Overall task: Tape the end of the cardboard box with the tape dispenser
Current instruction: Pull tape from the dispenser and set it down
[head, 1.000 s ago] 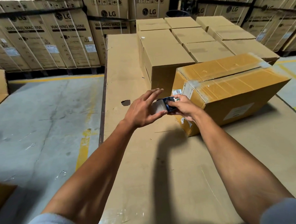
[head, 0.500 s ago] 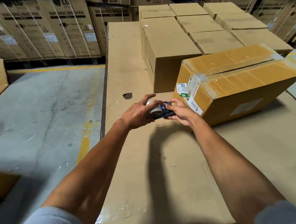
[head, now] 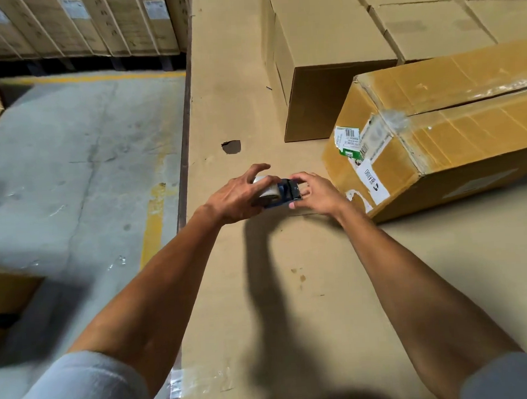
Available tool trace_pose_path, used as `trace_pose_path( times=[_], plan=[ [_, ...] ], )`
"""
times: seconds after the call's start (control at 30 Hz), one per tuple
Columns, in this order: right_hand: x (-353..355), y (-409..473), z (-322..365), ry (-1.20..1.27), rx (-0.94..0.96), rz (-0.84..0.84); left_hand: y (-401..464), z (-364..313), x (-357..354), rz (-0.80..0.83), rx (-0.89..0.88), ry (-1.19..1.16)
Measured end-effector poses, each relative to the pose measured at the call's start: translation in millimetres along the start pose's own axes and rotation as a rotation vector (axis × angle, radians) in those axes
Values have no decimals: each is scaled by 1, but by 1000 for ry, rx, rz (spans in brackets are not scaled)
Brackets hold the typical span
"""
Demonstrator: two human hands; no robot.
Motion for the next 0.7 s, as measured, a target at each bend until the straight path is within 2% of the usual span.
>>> trace_pose_path(
  times=[0.33,0.6,0.7],
  plan=[
    [-24,21,-21,-342,32,-117,16,27,-38,21,-37,7],
    [-23,8,-8,-494,-14,-120,12,19,-38,-40,-29,125],
    [-5,-4,12,-534,29,-180,10,6,-27,-104,-36,170]
  ],
)
Point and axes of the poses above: each hand's wrist, its own y-axis towards the middle knuckle, its own x-axis out of the back of the hand, z = x × y, the point moved 3 cm from there along y, towards the middle knuckle, and after that the axes turned 3 degrees about -y, right-handed, at the moved point
